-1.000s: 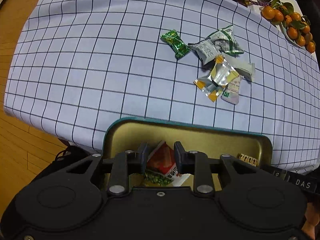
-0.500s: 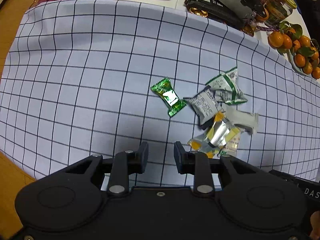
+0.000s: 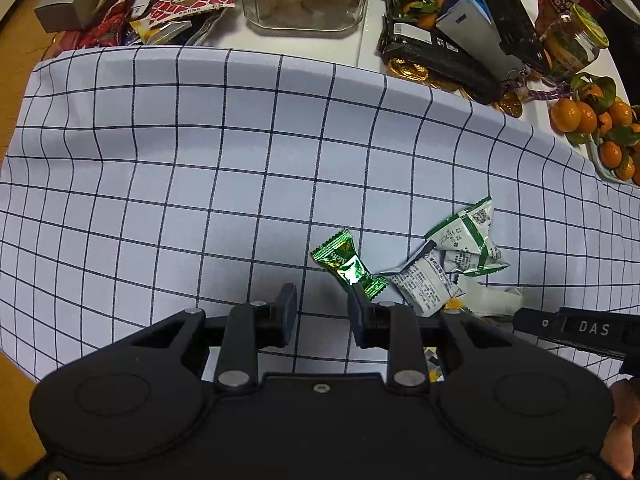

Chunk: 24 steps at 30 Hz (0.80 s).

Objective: Organize snacks
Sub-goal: 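Move both grippers back from the tray to the remaining snack pile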

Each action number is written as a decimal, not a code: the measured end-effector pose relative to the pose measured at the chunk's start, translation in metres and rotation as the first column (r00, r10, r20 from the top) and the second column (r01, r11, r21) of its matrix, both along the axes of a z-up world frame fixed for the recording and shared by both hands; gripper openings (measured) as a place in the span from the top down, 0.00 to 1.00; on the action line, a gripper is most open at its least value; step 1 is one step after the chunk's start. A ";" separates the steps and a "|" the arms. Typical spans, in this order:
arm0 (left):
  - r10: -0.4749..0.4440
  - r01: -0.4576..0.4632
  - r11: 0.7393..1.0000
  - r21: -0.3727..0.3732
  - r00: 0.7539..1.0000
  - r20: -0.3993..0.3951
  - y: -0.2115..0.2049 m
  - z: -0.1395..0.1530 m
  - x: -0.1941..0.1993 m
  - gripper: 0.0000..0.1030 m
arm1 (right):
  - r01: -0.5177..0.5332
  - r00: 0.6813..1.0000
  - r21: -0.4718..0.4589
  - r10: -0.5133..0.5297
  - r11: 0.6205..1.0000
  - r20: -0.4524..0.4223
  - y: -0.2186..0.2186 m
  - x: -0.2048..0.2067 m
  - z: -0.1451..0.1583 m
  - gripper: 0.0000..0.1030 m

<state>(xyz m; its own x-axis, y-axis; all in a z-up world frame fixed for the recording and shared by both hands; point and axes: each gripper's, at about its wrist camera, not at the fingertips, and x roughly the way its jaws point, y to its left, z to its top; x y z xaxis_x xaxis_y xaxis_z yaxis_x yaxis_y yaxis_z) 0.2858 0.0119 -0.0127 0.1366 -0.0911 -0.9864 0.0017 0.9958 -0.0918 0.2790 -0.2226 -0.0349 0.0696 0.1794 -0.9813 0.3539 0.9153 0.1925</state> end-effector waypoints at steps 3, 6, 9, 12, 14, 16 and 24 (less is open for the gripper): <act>-0.011 0.010 0.999 -0.043 1.000 -0.018 -0.003 -0.004 0.002 0.63 | 0.004 1.000 0.020 -0.003 1.000 -0.012 0.001 0.005 -0.004 0.64; -0.022 0.022 0.998 -0.050 1.000 -0.013 -0.012 -0.006 0.003 0.63 | 0.017 1.000 0.046 -0.016 0.999 -0.017 0.001 0.008 -0.003 0.64; -0.036 0.034 0.997 -0.066 0.999 -0.019 -0.024 -0.010 0.004 0.63 | 0.017 1.000 0.059 -0.017 0.998 -0.004 -0.003 0.008 0.002 0.64; -0.054 0.052 0.994 -0.100 0.998 -0.022 -0.036 -0.014 0.004 0.63 | 0.021 0.999 0.019 -0.022 1.000 0.026 -0.008 0.007 0.010 0.64; -0.060 0.058 0.992 -0.110 0.998 -0.022 -0.044 -0.017 0.004 0.63 | 0.024 0.999 -0.014 -0.024 1.000 0.045 -0.011 0.006 0.015 0.64; -0.063 0.060 0.992 -0.107 0.998 -0.025 -0.051 -0.020 0.005 0.63 | 0.025 0.998 -0.026 -0.024 0.999 0.056 -0.016 0.004 0.018 0.64; -0.021 0.017 0.996 -0.088 0.999 -0.038 -0.064 -0.036 0.008 0.61 | 0.036 0.998 0.002 -0.036 0.999 0.052 -0.024 -0.001 0.020 0.64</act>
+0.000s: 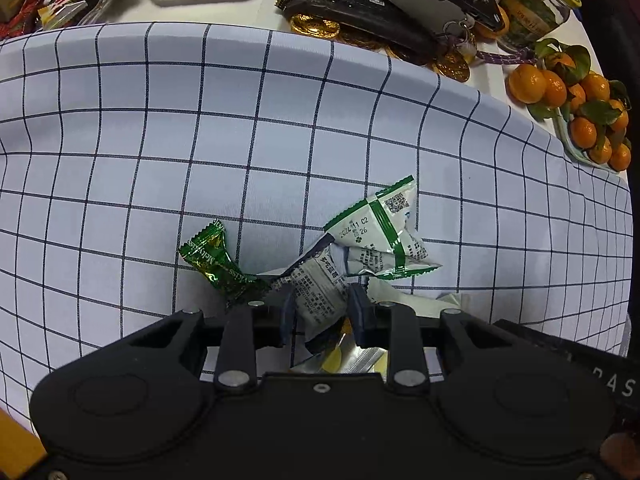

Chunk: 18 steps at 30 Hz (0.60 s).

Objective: Organize snacks
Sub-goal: 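Move both grippers back from the tray to the remaining snack pile, then close left gripper on a white-green packet while right closes on a white packet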

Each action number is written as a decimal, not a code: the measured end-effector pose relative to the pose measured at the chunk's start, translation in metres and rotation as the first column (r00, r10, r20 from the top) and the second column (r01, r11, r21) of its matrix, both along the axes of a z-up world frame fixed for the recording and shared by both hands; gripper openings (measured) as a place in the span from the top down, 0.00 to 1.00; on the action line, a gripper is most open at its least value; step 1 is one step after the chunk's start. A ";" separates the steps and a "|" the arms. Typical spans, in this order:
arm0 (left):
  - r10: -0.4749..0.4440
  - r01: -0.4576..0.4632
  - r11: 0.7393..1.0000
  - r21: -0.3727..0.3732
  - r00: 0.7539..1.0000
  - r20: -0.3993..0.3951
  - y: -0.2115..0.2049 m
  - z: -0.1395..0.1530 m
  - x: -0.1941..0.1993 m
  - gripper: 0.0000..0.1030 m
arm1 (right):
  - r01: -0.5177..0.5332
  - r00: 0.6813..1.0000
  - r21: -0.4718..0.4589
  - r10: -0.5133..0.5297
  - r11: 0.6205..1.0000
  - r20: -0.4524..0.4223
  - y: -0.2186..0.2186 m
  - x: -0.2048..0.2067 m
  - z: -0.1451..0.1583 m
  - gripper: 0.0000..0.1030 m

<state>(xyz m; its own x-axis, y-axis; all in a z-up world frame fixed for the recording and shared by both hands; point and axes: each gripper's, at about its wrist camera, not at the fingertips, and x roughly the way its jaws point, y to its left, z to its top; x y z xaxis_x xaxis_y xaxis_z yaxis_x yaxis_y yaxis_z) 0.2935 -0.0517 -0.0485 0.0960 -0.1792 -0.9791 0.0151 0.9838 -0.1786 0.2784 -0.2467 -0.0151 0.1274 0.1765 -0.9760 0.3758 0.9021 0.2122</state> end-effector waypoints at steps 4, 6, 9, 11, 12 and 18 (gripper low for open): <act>0.040 -0.040 0.999 0.003 0.999 0.008 0.002 -0.002 0.002 0.58 | -0.003 1.000 -0.002 0.003 1.000 0.003 0.001 -0.001 0.002 0.64; 0.060 -0.060 0.998 0.002 0.998 0.010 0.004 -0.003 0.002 0.54 | -0.004 1.000 0.002 0.004 1.000 0.006 0.001 -0.001 0.003 0.64; 0.086 -0.086 0.996 0.009 0.996 0.009 0.004 -0.005 0.003 0.51 | 0.001 1.000 0.002 -0.001 1.000 0.006 0.000 0.000 0.003 0.64; 0.095 -0.095 0.995 0.020 0.995 0.009 0.003 -0.006 0.002 0.51 | 0.002 1.000 0.000 -0.002 1.000 0.004 -0.001 0.000 0.002 0.64; 0.097 -0.097 0.995 0.030 0.995 0.007 0.002 -0.007 0.002 0.50 | 0.001 1.000 0.000 -0.001 1.000 0.003 -0.001 0.000 0.002 0.64; 0.097 -0.096 0.994 0.056 0.995 -0.012 -0.004 -0.013 -0.001 0.47 | -0.009 1.000 -0.003 0.009 1.000 -0.006 0.001 0.001 0.000 0.64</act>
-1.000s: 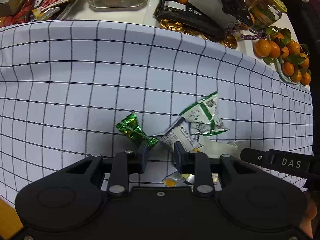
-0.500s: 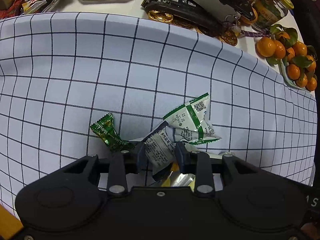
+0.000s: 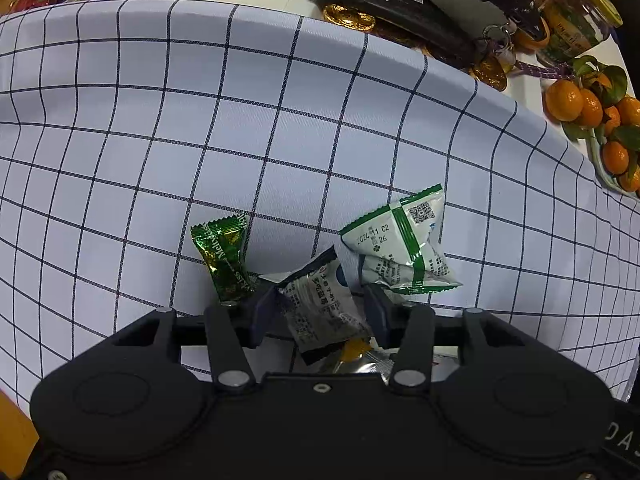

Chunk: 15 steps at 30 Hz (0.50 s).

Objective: Organize snacks
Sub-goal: 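Close left gripper on a white-green packet while right closes on a white packet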

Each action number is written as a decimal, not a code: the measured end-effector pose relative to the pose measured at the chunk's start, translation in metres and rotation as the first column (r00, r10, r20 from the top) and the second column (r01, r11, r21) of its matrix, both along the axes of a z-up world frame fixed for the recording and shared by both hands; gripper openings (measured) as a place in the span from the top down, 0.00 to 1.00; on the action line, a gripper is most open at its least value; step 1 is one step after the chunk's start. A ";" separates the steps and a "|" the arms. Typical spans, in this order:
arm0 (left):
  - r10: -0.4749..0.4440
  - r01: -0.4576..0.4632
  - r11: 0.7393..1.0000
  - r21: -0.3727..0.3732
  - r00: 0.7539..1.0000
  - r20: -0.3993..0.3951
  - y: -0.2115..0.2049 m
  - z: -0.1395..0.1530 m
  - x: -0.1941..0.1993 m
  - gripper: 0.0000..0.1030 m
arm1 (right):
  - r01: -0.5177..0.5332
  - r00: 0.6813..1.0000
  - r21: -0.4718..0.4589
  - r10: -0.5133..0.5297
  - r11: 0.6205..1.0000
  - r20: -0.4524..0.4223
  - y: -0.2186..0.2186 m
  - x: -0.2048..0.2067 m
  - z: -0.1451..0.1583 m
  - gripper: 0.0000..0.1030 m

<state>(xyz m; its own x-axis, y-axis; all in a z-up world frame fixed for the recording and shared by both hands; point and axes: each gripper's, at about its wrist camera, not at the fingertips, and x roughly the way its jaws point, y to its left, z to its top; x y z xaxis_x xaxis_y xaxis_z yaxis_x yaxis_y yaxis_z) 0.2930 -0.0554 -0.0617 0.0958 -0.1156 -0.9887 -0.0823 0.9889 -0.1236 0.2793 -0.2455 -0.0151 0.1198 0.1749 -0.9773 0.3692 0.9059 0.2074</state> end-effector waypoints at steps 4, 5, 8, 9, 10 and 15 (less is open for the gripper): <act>-0.007 0.007 1.000 0.001 1.000 -0.003 0.000 -0.001 -0.001 0.47 | -0.003 1.000 0.004 0.003 1.000 0.007 -0.001 0.000 0.002 0.64; -0.011 0.011 1.000 0.001 1.000 -0.007 0.000 -0.001 -0.001 0.47 | -0.001 1.000 0.005 0.001 1.000 0.010 -0.002 0.000 0.003 0.64; -0.018 0.018 1.000 -0.001 1.000 -0.010 0.000 -0.001 0.000 0.49 | 0.008 1.000 0.010 -0.008 1.000 0.013 -0.004 -0.001 0.005 0.64; -0.019 0.019 1.000 -0.012 1.000 -0.006 -0.002 -0.003 0.003 0.51 | 0.011 1.000 0.011 -0.012 1.000 0.014 -0.005 -0.001 0.005 0.64; -0.022 0.022 1.000 -0.022 1.000 -0.003 -0.002 -0.002 0.003 0.54 | 0.013 1.000 0.012 -0.014 1.000 0.013 -0.005 -0.001 0.005 0.64; -0.030 0.032 0.998 -0.054 0.999 0.031 0.007 0.015 0.002 0.68 | 0.018 1.000 0.020 -0.018 1.000 0.009 -0.006 0.000 0.003 0.64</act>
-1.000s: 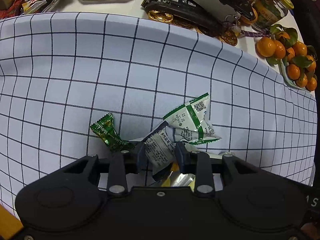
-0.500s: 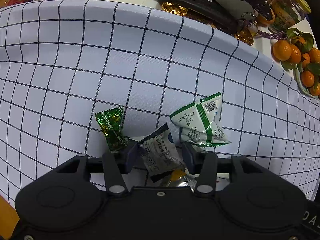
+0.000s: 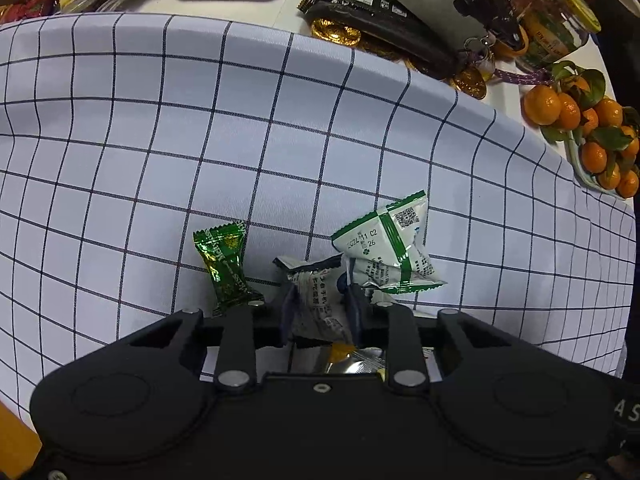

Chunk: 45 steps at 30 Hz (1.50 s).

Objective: Organize snacks
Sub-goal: 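Close left gripper on a white-green packet while right closes on a white packet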

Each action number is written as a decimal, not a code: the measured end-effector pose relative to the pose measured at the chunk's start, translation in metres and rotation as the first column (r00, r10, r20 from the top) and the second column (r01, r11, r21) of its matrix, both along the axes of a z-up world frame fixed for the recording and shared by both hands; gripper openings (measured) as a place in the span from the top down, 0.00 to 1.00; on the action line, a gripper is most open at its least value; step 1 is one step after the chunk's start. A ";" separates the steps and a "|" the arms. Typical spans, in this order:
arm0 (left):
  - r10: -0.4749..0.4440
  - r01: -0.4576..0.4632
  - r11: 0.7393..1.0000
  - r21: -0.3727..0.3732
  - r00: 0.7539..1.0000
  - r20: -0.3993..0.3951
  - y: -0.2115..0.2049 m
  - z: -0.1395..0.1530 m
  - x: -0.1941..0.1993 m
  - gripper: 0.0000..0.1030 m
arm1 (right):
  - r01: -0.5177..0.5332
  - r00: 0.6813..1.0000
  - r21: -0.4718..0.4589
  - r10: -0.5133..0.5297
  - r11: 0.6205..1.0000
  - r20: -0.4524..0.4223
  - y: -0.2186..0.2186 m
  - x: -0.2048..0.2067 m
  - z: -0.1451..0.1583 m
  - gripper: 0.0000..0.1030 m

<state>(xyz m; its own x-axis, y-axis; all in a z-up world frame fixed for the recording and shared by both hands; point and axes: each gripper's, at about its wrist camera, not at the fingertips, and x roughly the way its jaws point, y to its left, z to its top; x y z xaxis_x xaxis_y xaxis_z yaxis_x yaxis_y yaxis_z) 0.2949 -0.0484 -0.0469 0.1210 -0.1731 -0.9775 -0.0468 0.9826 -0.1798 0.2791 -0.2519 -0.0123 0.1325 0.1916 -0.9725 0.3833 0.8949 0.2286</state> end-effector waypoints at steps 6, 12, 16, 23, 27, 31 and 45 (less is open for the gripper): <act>-0.031 0.028 0.999 0.037 0.995 0.093 0.011 0.027 -0.005 0.88 | -0.014 1.000 0.009 0.014 1.000 -0.025 0.005 0.000 -0.008 0.64; -0.044 0.040 0.998 0.043 0.994 0.105 0.024 0.032 -0.004 0.85 | -0.062 0.996 0.024 0.064 0.998 -0.062 0.020 0.001 -0.020 0.64; -0.001 0.004 0.999 -0.048 0.998 0.060 0.025 0.024 -0.002 0.77 | -0.076 0.995 0.017 0.077 0.997 -0.060 0.028 0.003 -0.020 0.64; 0.020 -0.020 0.999 -0.033 1.000 0.010 0.011 0.004 0.001 0.68 | -0.090 0.995 -0.006 0.090 0.996 -0.036 0.028 0.002 -0.015 0.64; 0.042 -0.041 0.998 -0.057 0.999 0.007 0.010 0.000 0.002 0.68 | -0.088 0.996 0.008 0.088 0.996 -0.027 0.021 0.000 -0.012 0.64; 0.067 -0.065 0.995 -0.080 0.998 0.016 0.009 -0.002 0.004 0.61 | -0.082 0.996 0.021 0.083 0.996 -0.020 0.015 -0.003 -0.008 0.64; 0.114 -0.114 0.991 -0.065 0.993 -0.008 0.000 -0.021 0.013 0.48 | -0.075 0.997 0.036 0.076 0.997 -0.019 0.015 -0.006 -0.005 0.64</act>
